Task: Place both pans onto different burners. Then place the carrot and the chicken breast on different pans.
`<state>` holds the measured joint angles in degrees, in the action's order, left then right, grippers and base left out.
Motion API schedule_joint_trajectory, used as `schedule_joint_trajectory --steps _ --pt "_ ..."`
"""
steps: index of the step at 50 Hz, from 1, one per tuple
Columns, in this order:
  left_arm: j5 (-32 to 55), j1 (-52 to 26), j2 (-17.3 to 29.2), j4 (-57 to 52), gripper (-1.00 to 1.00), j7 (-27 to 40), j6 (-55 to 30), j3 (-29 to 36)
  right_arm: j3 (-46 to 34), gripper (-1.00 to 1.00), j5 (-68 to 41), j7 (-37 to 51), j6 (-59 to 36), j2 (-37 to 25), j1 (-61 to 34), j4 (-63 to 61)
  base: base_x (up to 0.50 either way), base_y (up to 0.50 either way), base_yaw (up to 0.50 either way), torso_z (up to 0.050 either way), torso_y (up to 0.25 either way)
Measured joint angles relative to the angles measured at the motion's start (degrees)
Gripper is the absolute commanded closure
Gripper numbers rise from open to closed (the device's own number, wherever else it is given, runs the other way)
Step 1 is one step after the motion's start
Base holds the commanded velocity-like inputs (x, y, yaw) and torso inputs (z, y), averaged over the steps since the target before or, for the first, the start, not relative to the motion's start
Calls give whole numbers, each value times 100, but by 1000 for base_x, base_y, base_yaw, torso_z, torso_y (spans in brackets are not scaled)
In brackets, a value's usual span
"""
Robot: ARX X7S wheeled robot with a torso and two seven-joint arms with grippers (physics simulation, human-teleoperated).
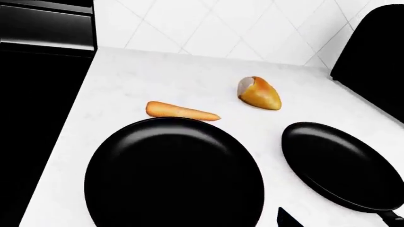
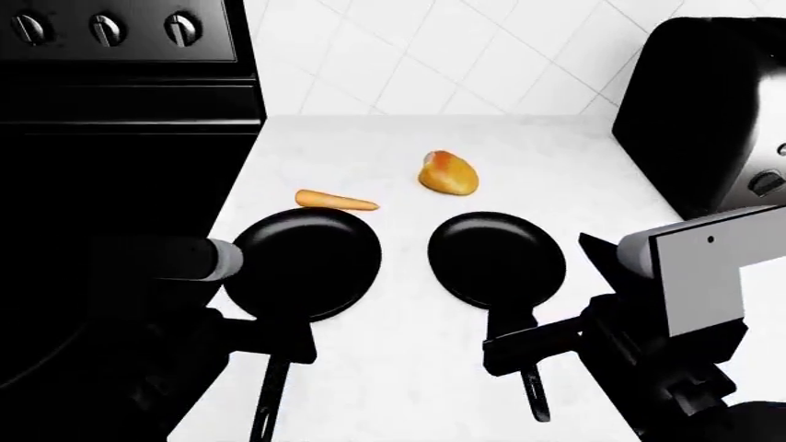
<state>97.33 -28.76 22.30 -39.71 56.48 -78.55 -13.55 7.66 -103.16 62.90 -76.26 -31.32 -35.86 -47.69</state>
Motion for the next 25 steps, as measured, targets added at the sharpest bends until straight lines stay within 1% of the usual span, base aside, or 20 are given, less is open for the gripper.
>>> schedule_joint_trajectory --steps 6,12,25 --pt "49 68 32 9 -100 15 60 13 -95 -100 -93 165 84 -43 65 43 0 0 0 0 0" --pt "5 138 42 27 -100 -44 105 20 -305 -100 -352 557 273 -119 158 185 0 0 0 0 0" --pt "-341 338 34 100 -100 -444 175 8 -831 -100 -620 1273 503 -253 286 557 0 0 0 0 0"
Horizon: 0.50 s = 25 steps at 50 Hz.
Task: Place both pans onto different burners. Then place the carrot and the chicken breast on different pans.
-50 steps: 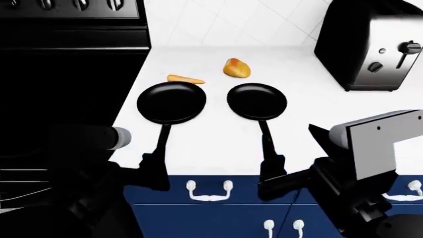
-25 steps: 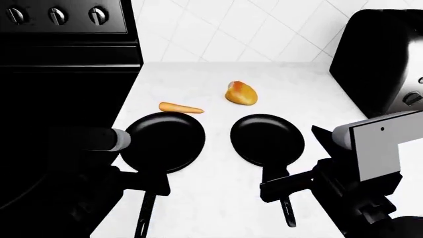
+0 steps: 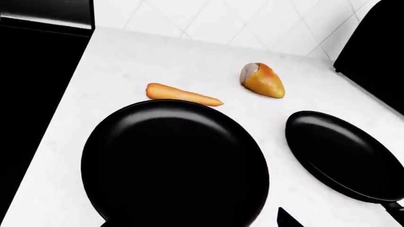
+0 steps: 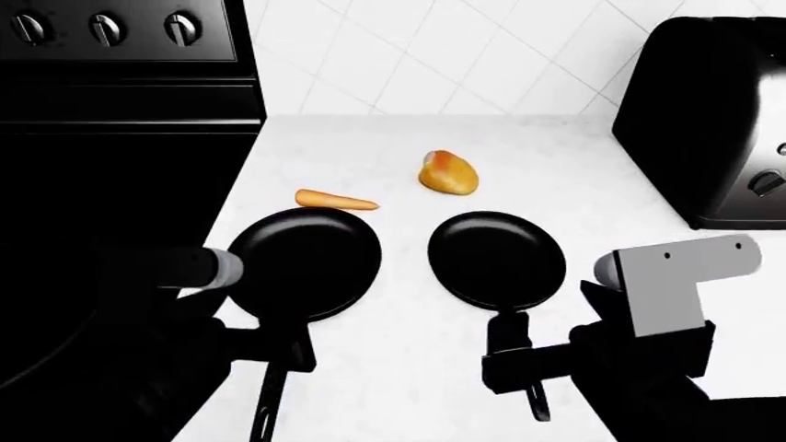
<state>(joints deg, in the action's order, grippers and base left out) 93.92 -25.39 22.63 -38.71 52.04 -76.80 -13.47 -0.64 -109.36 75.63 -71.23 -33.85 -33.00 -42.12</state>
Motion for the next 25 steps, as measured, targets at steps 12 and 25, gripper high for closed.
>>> schedule_joint_trajectory --steps 12,25 --pt "-274 137 32 73 -100 -313 77 -2 -362 -100 276 67 -130 -38 -129 335 0 0 0 0 0" --pt "-337 220 103 107 -100 -388 158 8 -531 -100 911 -467 -287 47 -195 664 0 0 0 0 0"
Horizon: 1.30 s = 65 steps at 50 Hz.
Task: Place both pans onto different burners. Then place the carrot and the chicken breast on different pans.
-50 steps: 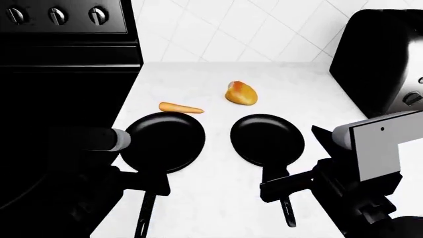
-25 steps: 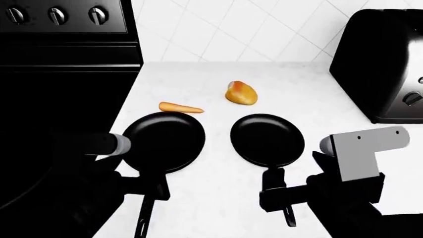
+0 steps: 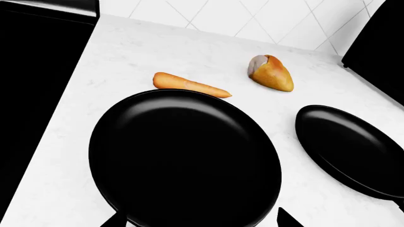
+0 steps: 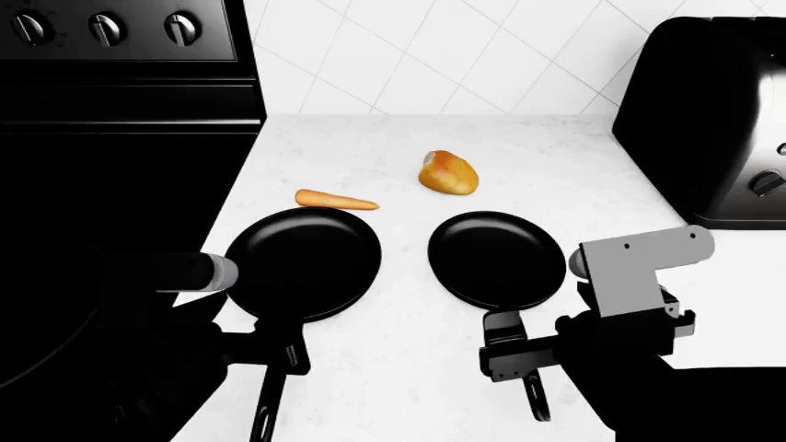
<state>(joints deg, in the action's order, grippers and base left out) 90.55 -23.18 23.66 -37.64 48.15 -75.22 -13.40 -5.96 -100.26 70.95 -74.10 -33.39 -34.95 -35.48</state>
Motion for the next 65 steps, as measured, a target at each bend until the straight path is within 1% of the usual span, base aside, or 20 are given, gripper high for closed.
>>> schedule_joint_trajectory --steps 10,30,49,50,65 --pt "-20 42 38 17 -100 -30 59 30 -53 -100 323 -356 36 88 213 132 0 0 0 0 0" --pt "-79 122 110 42 -100 -96 182 78 -172 -100 656 -777 163 191 658 294 0 0 0 0 0" --pt "-198 176 151 112 -100 -204 292 151 -215 -100 1049 -1057 300 271 817 309 0 0 0 0 0" --pt "-203 178 152 115 -100 -209 297 156 -216 100 1071 -1067 308 273 823 306 0 0 0 0 0" --pt "-227 207 189 125 -100 -230 374 207 -205 100 1375 -1330 409 236 881 310 0 0 0 0 0"
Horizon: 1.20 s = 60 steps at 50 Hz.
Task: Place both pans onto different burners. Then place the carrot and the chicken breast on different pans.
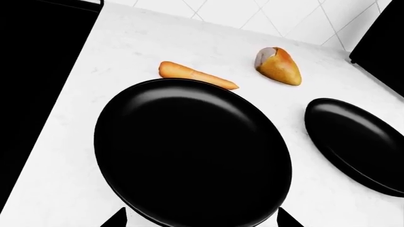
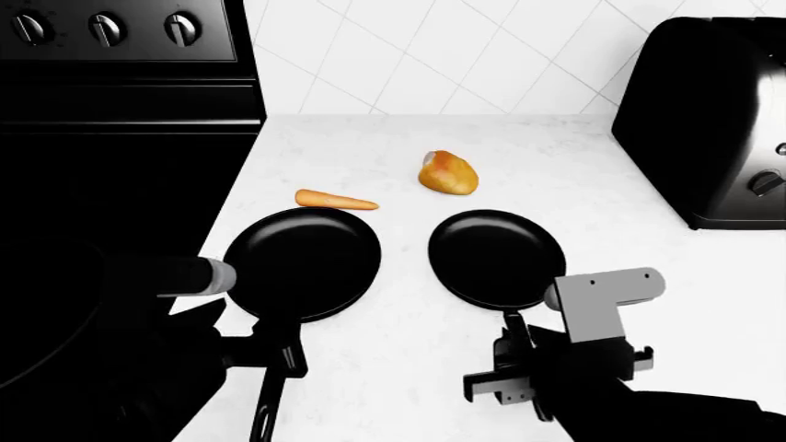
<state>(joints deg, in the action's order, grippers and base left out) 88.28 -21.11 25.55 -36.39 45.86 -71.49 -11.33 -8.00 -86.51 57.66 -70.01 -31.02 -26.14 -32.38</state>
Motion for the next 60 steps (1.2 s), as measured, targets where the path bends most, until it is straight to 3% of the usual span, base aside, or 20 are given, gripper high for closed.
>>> schedule_joint_trajectory --steps 12,40,60 --pt "21 31 38 -22 -100 23 62 21 46 100 132 -359 -30 -69 36 -30 0 1 1 0 0" --pt "387 38 192 -219 -100 304 188 45 8 100 -859 254 161 -400 -271 -553 0 0 0 0 0" --pt "1556 231 577 -390 -100 1288 353 351 79 100 -850 110 254 -542 -319 -712 0 0 0 0 2"
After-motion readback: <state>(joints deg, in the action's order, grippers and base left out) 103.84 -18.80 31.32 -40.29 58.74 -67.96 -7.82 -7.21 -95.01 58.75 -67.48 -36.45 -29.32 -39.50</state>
